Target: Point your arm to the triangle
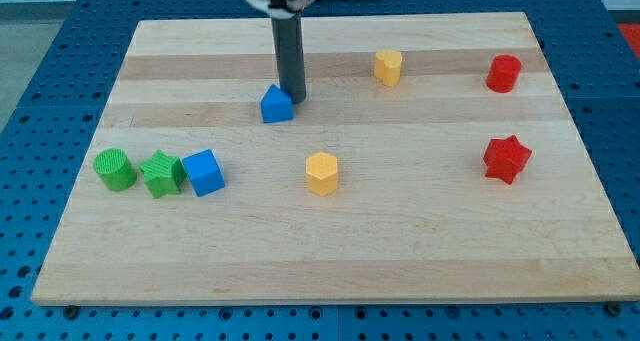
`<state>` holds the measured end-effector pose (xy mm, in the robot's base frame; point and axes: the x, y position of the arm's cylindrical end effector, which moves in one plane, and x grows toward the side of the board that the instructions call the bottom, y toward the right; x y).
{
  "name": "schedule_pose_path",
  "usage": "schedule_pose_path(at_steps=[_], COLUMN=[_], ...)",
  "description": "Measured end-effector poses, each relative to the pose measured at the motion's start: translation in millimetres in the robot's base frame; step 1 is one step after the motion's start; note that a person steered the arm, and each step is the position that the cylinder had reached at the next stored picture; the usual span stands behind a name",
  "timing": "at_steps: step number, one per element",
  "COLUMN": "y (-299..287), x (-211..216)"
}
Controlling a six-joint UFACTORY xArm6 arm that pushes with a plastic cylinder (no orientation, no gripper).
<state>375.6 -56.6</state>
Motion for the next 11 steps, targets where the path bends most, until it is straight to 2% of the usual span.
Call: schedule_pose_path(at_steps=[1, 2, 3, 4, 5, 6, 8, 9, 10, 11], y=[-11.0, -13.0, -5.8, 19.1, 25.0, -11.5, -15.8, -15.8, -15.8, -41.6], x=[48.5, 72.7, 40.8, -24.1, -39.6, -69.4, -63.5, -35.5, -35.5, -38.1])
